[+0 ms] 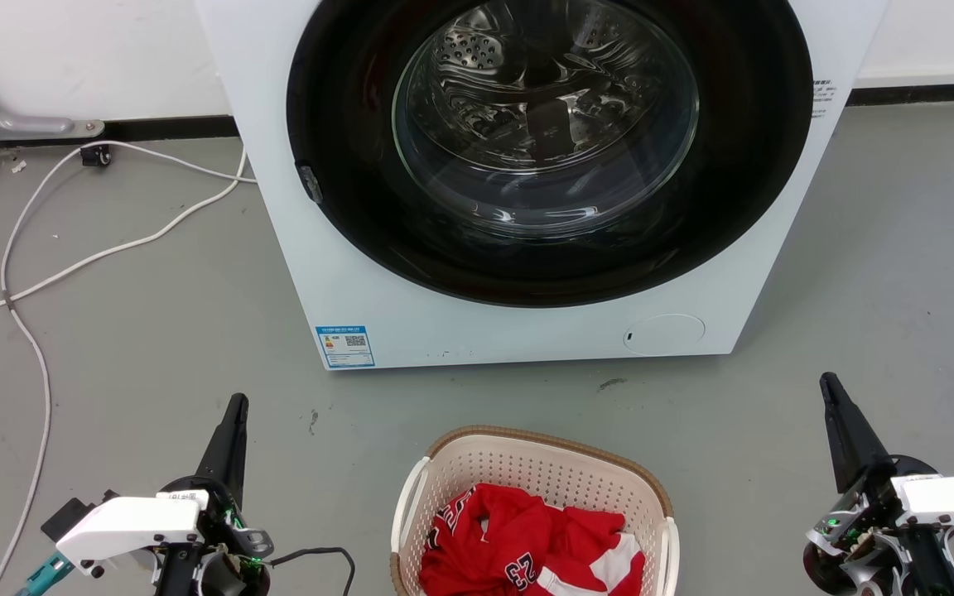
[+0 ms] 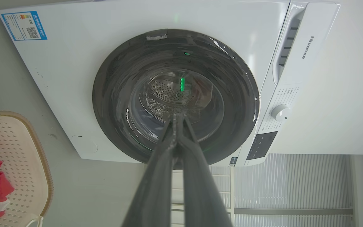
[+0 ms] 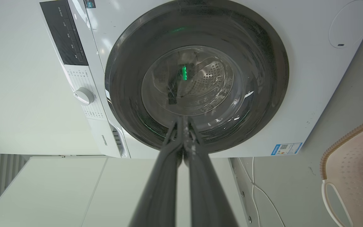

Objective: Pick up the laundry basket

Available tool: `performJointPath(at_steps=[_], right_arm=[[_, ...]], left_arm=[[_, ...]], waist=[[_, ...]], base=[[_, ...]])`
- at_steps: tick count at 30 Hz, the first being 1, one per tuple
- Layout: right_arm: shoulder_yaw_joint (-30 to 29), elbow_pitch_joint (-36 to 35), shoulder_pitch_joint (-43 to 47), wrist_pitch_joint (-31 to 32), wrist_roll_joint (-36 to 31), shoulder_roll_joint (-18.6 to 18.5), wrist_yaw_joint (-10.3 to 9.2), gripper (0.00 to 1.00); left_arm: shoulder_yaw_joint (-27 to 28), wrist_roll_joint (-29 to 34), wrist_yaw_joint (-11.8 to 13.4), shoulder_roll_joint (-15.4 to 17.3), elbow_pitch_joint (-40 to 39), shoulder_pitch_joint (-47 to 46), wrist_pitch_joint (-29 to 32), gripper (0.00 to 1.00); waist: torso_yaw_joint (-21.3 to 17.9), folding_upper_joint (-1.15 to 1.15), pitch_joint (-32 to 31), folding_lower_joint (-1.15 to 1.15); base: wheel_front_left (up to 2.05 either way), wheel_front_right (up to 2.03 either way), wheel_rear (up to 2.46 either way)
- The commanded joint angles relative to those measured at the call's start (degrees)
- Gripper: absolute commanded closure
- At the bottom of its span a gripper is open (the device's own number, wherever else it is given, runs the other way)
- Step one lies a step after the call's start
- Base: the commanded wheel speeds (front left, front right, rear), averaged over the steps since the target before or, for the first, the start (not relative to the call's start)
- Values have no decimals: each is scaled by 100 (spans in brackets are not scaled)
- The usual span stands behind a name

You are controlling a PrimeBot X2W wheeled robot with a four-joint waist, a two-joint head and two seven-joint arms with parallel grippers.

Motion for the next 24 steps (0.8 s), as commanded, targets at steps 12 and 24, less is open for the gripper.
performJointPath(at_steps=[12,24], right_arm=[[-2,3,-61,8,24,-13,-2,100],[-2,3,-61,7,24,-13,-2,100]], left_arm=[[26,27,-17,-9,7,-59,35,100],[34,35,-17,-15,7,-60,34,100]], waist=[[0,0,0,0],[0,0,0,0]], base=[[0,0,0],[0,0,0]])
